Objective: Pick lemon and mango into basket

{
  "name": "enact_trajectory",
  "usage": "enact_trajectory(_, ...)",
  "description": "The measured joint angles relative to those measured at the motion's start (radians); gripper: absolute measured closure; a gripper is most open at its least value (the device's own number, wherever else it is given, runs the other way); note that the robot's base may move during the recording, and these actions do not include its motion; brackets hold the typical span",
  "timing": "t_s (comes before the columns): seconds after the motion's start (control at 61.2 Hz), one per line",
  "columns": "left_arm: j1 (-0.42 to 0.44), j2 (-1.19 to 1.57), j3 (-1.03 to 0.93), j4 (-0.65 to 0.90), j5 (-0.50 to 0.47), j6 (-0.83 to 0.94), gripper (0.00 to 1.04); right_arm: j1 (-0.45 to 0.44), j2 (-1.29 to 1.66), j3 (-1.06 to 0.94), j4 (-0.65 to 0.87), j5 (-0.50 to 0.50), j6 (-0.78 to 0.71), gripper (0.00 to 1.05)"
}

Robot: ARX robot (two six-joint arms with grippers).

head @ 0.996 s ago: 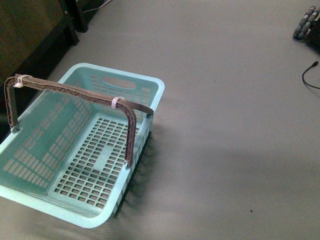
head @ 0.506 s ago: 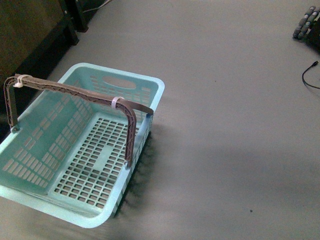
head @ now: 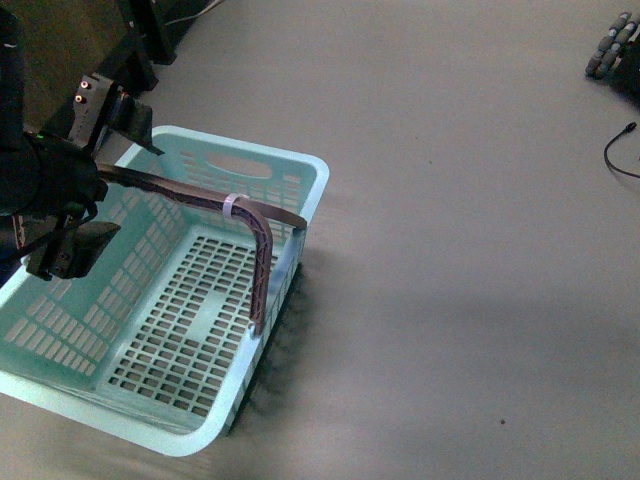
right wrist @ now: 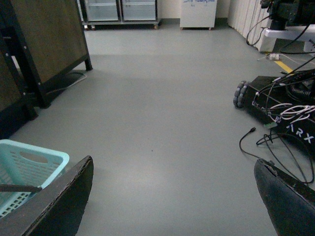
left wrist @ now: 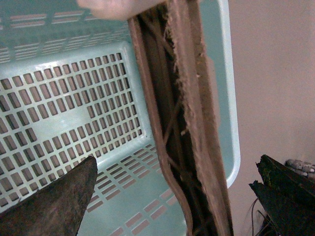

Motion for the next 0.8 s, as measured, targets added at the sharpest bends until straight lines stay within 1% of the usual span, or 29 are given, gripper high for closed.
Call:
enact_trajectory(0.18, -0.006, 0.056, 0.055, -0.002, -0.012, 0.001, 0.07, 0.0, 0.0, 0.0, 0.0, 0.0, 0.0, 0.09)
enact_trajectory(0.261, -0.011, 0.068, 0.062, 0.002, -0.015, 0.002, 0.18, 0.0, 0.0, 0.0, 0.0, 0.0, 0.0, 0.09)
enact_trajectory(0.359, -0.018, 0.082, 0.062, 0.017, -0.013, -0.003, 0.34, 0.0, 0.0, 0.0, 0.0, 0.0, 0.0, 0.09)
enact_trajectory(0.392, -0.02, 0.084, 0.062, 0.022, -0.013, -0.007, 0.38, 0.0, 0.0, 0.0, 0.0, 0.0, 0.0, 0.09)
enact_trajectory(0.539, -0.031, 0.087, 0.062, 0.042, -0.005, -0.032, 0.62, 0.0, 0.0, 0.0, 0.0, 0.0, 0.0, 0.09)
enact_trajectory(0.555, -0.031, 0.087, 0.062, 0.043, -0.005, -0.034, 0.63, 0.0, 0.0, 0.0, 0.0, 0.0, 0.0, 0.09)
enact_trajectory(0.604, -0.035, 0.087, 0.062, 0.045, -0.005, -0.041, 0.72, 0.0, 0.0, 0.0, 0.0, 0.0, 0.0, 0.09)
enact_trajectory(0.637, -0.036, 0.087, 0.062, 0.045, -0.005, -0.046, 0.75, 0.0, 0.0, 0.0, 0.0, 0.0, 0.0, 0.09)
enact_trajectory(0.686, -0.039, 0.083, 0.062, 0.048, -0.005, -0.057, 0.86, 0.0, 0.0, 0.0, 0.0, 0.0, 0.0, 0.09)
enact_trajectory(0.719, -0.04, 0.08, 0.062, 0.048, -0.005, -0.069, 0.91, 0.0, 0.0, 0.0, 0.0, 0.0, 0.0, 0.09)
enact_trajectory(0.8, -0.042, 0.076, 0.062, 0.048, 0.006, -0.121, 0.98, 0.0, 0.0, 0.0, 0.0, 0.0, 0.0, 0.09)
